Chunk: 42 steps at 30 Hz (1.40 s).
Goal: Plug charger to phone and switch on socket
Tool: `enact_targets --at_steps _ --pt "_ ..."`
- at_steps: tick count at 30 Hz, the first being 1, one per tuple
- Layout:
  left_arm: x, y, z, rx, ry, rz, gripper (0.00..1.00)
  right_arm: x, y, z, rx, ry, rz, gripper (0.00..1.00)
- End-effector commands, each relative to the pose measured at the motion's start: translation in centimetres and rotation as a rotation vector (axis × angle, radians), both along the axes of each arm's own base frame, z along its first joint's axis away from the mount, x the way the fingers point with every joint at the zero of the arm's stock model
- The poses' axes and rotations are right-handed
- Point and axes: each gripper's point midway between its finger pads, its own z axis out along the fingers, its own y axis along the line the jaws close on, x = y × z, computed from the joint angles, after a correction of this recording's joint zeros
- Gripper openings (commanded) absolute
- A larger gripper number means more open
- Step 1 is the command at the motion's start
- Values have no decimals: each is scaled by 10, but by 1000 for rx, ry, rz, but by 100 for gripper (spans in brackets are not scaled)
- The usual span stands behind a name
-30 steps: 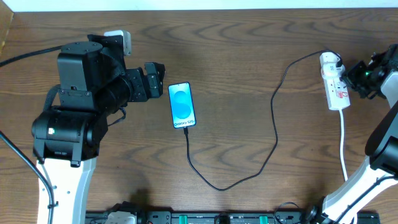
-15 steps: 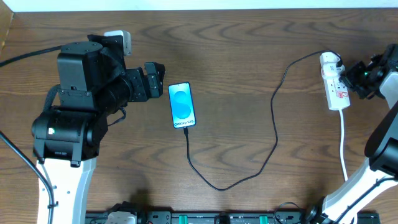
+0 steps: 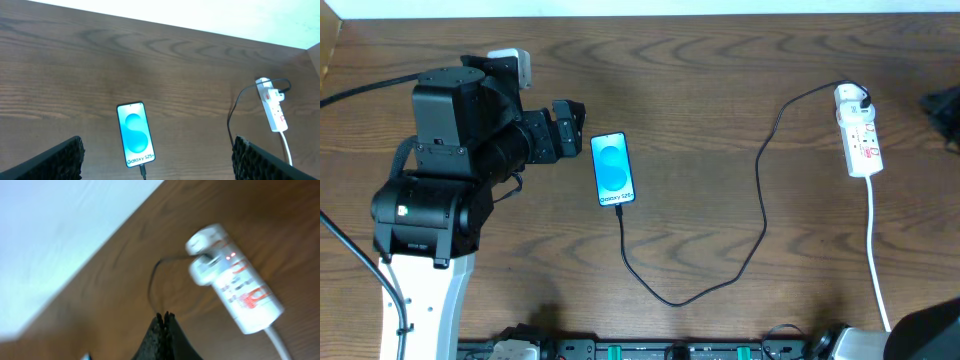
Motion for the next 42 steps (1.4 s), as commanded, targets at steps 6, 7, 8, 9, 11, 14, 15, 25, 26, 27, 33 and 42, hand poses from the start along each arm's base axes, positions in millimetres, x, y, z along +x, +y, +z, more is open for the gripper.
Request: enact_targets --at_steps 6,7,8,9,11,14,15,25,26,27,33,42 --pt "0 3 3 7 -8 11 94 -39 163 26 -266 -14 481 1" --pt "0 3 3 7 -9 11 94 -43 177 27 -279 -18 517 2" --pt "0 3 3 7 -8 11 94 -51 198 28 -307 -25 570 5" --pt "0 3 3 7 -9 11 94 -57 217 29 -329 -33 618 12" --pt "0 3 3 7 -9 11 94 -66 243 28 -354 -44 688 24" --pt "0 3 3 7 -9 11 94 -77 270 27 -355 -57 769 99" --pt "0 3 3 7 -8 11 94 -81 279 27 -355 -62 796 99" --pt "0 3 3 7 -8 11 94 -87 284 23 -401 -47 807 99" --pt "0 3 3 7 -9 11 94 -82 280 24 -429 -55 779 99" --pt "0 3 3 7 -8 11 94 -79 277 25 -446 -58 762 99" --pt "0 3 3 7 -9 11 94 -53 256 39 -558 -118 622 99" --pt "0 3 3 7 -8 11 94 -35 201 61 -561 -201 431 99"
